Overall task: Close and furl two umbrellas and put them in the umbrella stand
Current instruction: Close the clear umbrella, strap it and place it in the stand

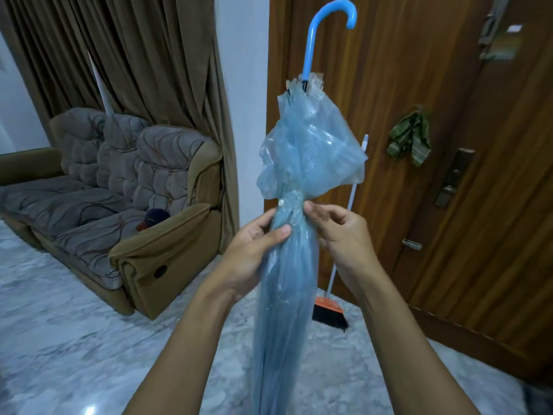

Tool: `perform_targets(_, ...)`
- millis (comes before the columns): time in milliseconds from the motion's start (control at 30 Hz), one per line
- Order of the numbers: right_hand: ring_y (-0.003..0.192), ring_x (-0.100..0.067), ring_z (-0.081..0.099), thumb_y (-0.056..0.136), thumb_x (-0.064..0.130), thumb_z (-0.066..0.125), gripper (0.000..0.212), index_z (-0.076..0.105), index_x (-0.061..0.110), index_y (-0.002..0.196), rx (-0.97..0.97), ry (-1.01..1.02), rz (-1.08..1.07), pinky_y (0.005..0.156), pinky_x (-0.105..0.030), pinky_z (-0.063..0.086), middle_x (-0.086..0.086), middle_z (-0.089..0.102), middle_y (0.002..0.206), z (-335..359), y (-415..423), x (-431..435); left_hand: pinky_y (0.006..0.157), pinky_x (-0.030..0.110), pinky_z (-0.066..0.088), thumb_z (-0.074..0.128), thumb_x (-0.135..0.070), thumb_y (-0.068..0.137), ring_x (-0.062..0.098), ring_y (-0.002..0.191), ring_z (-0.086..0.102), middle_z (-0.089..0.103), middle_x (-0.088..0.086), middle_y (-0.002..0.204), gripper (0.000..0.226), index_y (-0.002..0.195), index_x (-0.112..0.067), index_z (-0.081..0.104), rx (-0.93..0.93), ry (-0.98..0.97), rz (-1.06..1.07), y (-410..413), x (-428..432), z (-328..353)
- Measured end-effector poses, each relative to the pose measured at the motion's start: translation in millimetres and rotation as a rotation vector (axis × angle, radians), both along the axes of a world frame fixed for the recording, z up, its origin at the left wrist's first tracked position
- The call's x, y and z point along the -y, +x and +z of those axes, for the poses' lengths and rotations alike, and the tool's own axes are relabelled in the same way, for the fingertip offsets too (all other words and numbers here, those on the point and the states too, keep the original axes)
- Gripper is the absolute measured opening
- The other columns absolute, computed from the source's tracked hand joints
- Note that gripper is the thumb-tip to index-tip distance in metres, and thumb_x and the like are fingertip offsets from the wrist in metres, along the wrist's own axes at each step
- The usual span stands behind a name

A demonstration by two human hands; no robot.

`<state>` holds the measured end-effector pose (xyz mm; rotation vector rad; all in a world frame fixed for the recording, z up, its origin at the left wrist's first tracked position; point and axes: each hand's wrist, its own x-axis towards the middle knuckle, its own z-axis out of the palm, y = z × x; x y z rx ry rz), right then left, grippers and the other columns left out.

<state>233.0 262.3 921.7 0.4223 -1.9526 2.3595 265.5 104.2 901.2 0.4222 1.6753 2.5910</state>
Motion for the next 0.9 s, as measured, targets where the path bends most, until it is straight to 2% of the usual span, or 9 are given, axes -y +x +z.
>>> perform_targets(67,0.089,-0.024,0.075,0.072,0.034,0.083,0.027,0.075,0.01,0.083,0.051,-0.008,-0.044,0.081,-0.038,0.06,-0.008,0.079,0.089,-3.7,3.3,-0.6,0.087,0.035,0.055,0.068,-0.018,0.084,0.025,0.103,0.067,0.063,0.018,0.125,0.043,0.127,-0.014,0.062,0.007,-0.063,0.026,-5.9,0.7,-5.6)
perform_targets(133,0.082,-0.023,0.075,0.071,0.032,0.087,0.026,0.072,0.011,0.073,0.042,0.015,-0.19,0.076,-0.038,0.061,-0.008,0.078,0.081,-5.7,5.1,1.3,0.093,0.036,0.053,0.073,-0.026,0.084,0.02,0.108,0.065,0.059,0.013,0.128,0.04,0.123,-0.025,0.064,-0.038,-0.289,0.231,-10.8,-1.9,-10.8)
perform_targets(233,0.066,-0.014,0.07,0.067,0.03,0.092,0.03,0.068,0.012,0.062,-0.002,0.068,-0.422,0.067,-0.035,0.06,-0.002,0.074,0.066,-12.0,5.7,4.9,0.098,0.032,0.051,0.065,-0.013,0.091,0.008,0.103,0.063,0.065,-0.005,0.114,0.028,0.117,-0.022,0.063,-0.191,-0.481,0.518,-11.6,-14.2,-15.0)
perform_targets(400,0.075,-0.01,0.075,0.08,0.024,0.083,0.012,0.076,0.015,0.076,-0.084,0.124,-0.461,0.068,-0.026,0.059,0.001,0.078,0.075,-24.4,11.3,-3.2,0.091,0.005,0.043,0.066,-0.025,0.084,-0.009,0.11,0.056,0.06,-0.011,0.125,0.049,0.132,-0.021,0.057,-0.262,-0.65,0.425,-14.3,-23.0,-17.9)
perform_targets(500,0.084,-0.014,0.076,0.09,0.018,0.073,0.007,0.077,0.022,0.087,-0.138,0.179,-0.411,0.072,-0.031,0.062,0.001,0.079,0.085,-32.1,10.9,-8.6,0.097,0.016,0.045,0.075,-0.03,0.079,0.001,0.116,0.056,0.056,-0.012,0.128,0.063,0.136,-0.027,0.049,-0.294,-0.759,0.386,-20.9,-28.1,-21.2)
perform_targets(633,0.082,-0.02,0.077,0.087,0.014,0.074,0.01,0.077,0.007,0.093,-0.037,-0.021,-0.347,0.069,-0.027,0.061,-0.01,0.079,0.087,-31.8,4.1,-20.7,0.082,0.008,0.048,0.074,-0.007,0.083,-0.007,0.102,0.064,0.065,-0.015,0.115,0.05,0.125,-0.026,0.056,-0.216,-0.478,0.296,-32.0,-31.9,-18.0)
perform_targets(733,0.093,-0.021,0.075,0.071,0.026,0.081,0.021,0.08,0.009,0.083,0.065,-0.188,-0.337,0.077,-0.03,0.059,-0.009,0.078,0.104,-38.5,-8.1,-33.4,0.079,0.014,0.052,0.068,0.005,0.084,0.001,0.098,0.068,0.069,-0.008,0.113,0.047,0.124,-0.019,0.058,-0.106,-0.246,0.15,-41.5,-46.2,-19.2)
perform_targets(833,0.114,-0.021,0.068,0.064,0.039,0.084,0.035,0.08,0.008,0.079,0.06,-0.164,-0.388,0.092,-0.038,0.056,0.002,0.071,0.124,-47.3,-22.4,-50.0,0.076,0.023,0.056,0.071,-0.005,0.079,0.016,0.095,0.07,0.072,0.005,0.113,0.05,0.127,-0.014,0.059,-0.003,-0.145,0.032,-54.5,-66.5,-24.8)
perform_targets(900,0.106,-0.021,0.071,0.064,0.041,0.083,0.039,0.078,0.007,0.083,0.11,-0.158,-0.362,0.086,-0.037,0.057,-0.001,0.075,0.114,-48.5,-28.4,-67.0,0.069,0.026,0.057,0.065,-0.011,0.076,0.018,0.082,0.07,0.073,0.01,0.105,0.05,0.126,-0.012,0.06,0.059,-0.068,-0.076,-63.7,-79.8,-27.1)
